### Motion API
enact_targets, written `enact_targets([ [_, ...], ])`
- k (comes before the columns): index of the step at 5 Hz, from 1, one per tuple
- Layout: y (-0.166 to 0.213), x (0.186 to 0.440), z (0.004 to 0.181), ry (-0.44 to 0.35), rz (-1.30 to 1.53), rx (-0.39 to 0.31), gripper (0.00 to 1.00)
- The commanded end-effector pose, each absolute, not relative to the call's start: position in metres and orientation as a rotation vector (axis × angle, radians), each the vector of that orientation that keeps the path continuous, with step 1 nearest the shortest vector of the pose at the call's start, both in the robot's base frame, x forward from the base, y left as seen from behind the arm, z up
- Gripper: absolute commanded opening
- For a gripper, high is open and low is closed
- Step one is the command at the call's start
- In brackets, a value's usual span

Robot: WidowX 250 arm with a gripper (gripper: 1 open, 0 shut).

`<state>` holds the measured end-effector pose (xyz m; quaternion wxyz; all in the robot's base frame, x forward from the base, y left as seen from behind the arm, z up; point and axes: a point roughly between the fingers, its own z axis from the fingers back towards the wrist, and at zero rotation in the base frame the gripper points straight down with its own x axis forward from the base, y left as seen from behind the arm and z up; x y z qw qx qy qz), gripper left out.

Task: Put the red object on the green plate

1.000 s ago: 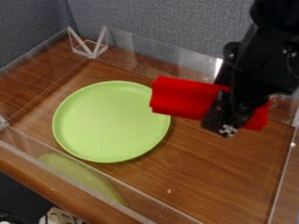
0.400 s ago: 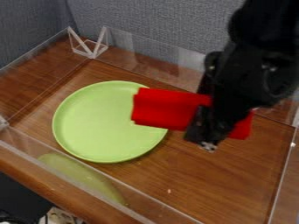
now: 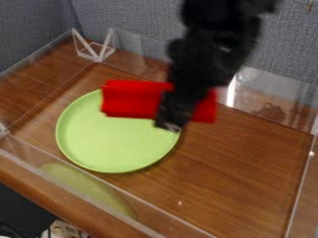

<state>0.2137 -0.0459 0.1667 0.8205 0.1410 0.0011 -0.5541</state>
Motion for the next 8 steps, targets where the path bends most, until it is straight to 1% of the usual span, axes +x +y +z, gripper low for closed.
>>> enact_targets([
  [1,-0.012,0.213,0.169,-0.023,-1.032,0.312,0.0],
  [2,0.01,0.206,0.168,-0.002,-0.869,0.31,0.0],
  [3,0.036,0.206,0.176,0.025,-0.734,0.317,0.0],
  [4,0.078,0.21,0.177,0.043,-0.586,0.316,1.0],
  [5,0.104,0.211,0.151,0.049,-0.49,0.279,1.0],
  [6,0.097,0.226,0.14,0.027,-0.449,0.267,1.0],
  [7,0.072,0.234,0.134,0.0,-0.438,0.255,1.0],
  [8,0.042,0.249,0.127,-0.026,-0.422,0.233,1.0],
])
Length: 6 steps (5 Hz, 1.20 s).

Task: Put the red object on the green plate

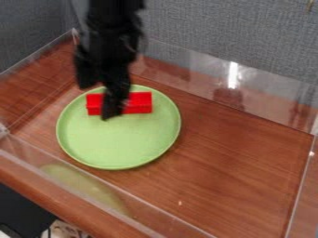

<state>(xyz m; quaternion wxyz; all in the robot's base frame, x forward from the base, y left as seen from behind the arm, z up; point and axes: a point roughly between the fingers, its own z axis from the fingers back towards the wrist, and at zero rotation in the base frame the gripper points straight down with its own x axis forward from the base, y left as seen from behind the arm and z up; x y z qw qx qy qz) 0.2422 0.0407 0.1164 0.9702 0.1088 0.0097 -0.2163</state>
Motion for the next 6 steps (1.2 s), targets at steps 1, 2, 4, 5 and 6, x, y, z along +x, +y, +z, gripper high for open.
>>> enact_targets([
  [1,0.023,0.265,0.12,-0.046,-0.375,0.218,1.0],
  [2,0.018,0.29,0.112,-0.065,-0.349,0.213,1.0],
  [4,0.035,0.325,0.086,-0.069,-0.343,0.208,1.0],
  [5,0.04,0.332,0.074,-0.057,-0.325,0.201,1.0],
  [6,0.036,0.34,0.073,-0.049,-0.316,0.197,0.0],
])
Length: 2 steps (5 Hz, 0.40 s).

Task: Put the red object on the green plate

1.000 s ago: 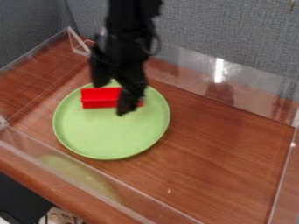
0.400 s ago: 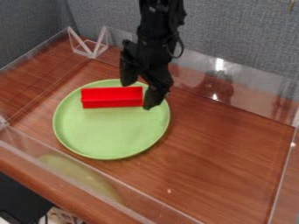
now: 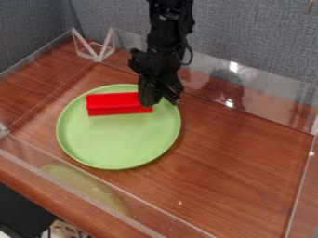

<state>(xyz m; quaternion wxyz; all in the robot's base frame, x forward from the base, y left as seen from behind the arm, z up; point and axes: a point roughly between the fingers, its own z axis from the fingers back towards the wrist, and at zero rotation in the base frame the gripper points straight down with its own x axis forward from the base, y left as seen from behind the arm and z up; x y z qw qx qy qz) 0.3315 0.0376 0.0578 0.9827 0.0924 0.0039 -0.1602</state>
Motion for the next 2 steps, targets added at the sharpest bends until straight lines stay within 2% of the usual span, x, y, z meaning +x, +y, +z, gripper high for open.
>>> enact_targets([
  [1,0.039,0.33,0.097,-0.079,-0.278,0.199,0.0],
  [2,0.052,0.314,0.106,-0.102,-0.276,0.199,0.0],
])
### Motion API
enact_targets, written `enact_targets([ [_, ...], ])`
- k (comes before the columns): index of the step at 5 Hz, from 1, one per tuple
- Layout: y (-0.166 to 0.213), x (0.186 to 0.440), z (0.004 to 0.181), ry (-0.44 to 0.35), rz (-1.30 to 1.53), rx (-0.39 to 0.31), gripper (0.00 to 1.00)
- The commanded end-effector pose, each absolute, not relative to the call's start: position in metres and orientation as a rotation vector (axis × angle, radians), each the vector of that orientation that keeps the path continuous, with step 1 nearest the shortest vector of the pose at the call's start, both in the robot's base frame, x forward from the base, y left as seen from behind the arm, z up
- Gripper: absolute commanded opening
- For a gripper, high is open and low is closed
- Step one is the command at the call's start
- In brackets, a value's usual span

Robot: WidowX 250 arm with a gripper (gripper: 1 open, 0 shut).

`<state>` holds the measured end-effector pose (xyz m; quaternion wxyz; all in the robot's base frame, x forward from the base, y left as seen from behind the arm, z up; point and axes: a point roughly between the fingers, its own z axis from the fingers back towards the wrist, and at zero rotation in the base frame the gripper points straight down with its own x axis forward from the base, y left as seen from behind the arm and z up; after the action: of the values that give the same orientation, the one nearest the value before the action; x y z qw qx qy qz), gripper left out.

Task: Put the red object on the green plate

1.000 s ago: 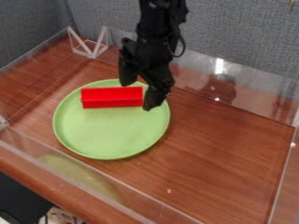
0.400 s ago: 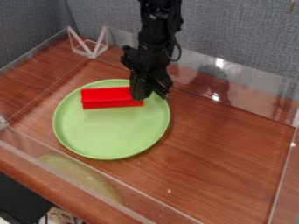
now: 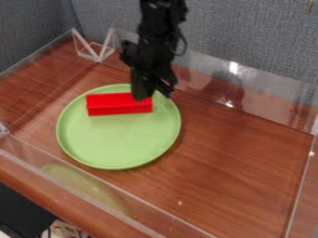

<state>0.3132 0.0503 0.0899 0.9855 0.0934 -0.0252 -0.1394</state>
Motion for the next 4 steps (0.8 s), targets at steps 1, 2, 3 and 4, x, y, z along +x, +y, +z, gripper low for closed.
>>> enact_targets([
  [1,0.064,0.299,0.093,-0.081,-0.275,0.185,0.0],
  [2,0.052,0.291,0.086,-0.081,-0.296,0.177,0.0],
  [3,0.043,0.289,0.081,-0.081,-0.306,0.168,0.0],
  [4,0.036,0.288,0.068,-0.066,-0.314,0.154,0.0],
])
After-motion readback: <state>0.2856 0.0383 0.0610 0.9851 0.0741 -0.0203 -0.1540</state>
